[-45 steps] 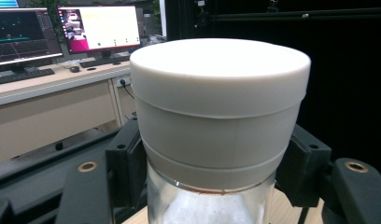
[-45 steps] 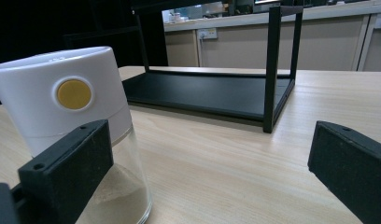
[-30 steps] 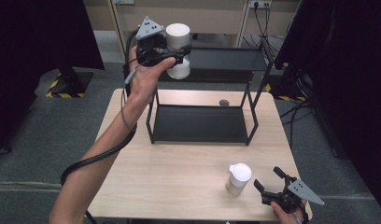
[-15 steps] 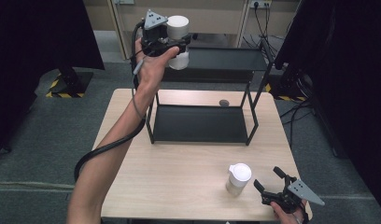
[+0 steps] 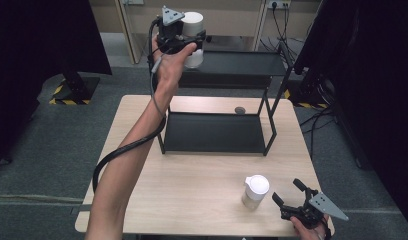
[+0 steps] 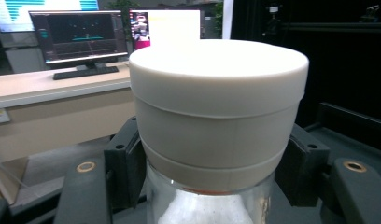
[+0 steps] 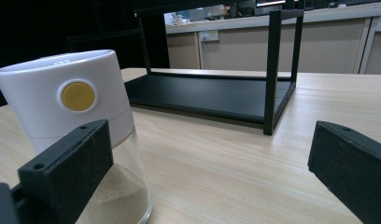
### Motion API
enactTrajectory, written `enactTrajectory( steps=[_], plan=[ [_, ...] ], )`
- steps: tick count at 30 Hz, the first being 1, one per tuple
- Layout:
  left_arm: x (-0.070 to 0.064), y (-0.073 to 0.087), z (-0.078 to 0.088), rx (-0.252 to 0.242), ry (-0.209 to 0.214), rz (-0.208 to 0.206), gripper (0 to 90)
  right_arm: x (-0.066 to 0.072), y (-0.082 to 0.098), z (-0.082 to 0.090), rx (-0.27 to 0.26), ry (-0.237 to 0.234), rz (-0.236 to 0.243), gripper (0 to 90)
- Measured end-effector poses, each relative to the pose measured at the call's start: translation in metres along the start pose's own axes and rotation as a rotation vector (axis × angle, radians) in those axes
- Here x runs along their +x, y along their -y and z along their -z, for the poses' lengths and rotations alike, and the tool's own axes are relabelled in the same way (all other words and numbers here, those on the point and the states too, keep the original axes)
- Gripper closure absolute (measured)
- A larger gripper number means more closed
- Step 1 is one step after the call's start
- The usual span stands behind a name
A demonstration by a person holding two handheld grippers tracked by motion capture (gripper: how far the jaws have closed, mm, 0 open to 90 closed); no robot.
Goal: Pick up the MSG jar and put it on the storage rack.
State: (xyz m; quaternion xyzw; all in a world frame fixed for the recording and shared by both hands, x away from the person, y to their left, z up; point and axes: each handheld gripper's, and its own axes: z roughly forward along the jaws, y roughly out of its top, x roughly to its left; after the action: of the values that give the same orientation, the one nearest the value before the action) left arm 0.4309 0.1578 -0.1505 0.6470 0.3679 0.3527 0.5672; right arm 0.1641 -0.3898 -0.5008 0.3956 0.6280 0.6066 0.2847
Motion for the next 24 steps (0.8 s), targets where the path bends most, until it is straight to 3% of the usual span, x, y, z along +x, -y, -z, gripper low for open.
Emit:
enactTrajectory(
  steps=[4, 6, 24],
  plan=[
    [-0.001, 0.0, -0.004, 0.001, -0.027, -0.017, 35.3, 0.0, 0.0, 0.0, 0.001, -0.001, -0.003, 0.4],
    [0.0, 0.001, -0.005, -0.002, -0.032, -0.002, 35.3, 0.0, 0.0, 0.0, 0.0, -0.001, -0.003, 0.4],
    [-0.001, 0.009, -0.014, 0.023, -0.042, -0.015, 35.3, -0.001, 0.0, -0.001, 0.001, -0.005, -0.006, 0.4]
  ],
)
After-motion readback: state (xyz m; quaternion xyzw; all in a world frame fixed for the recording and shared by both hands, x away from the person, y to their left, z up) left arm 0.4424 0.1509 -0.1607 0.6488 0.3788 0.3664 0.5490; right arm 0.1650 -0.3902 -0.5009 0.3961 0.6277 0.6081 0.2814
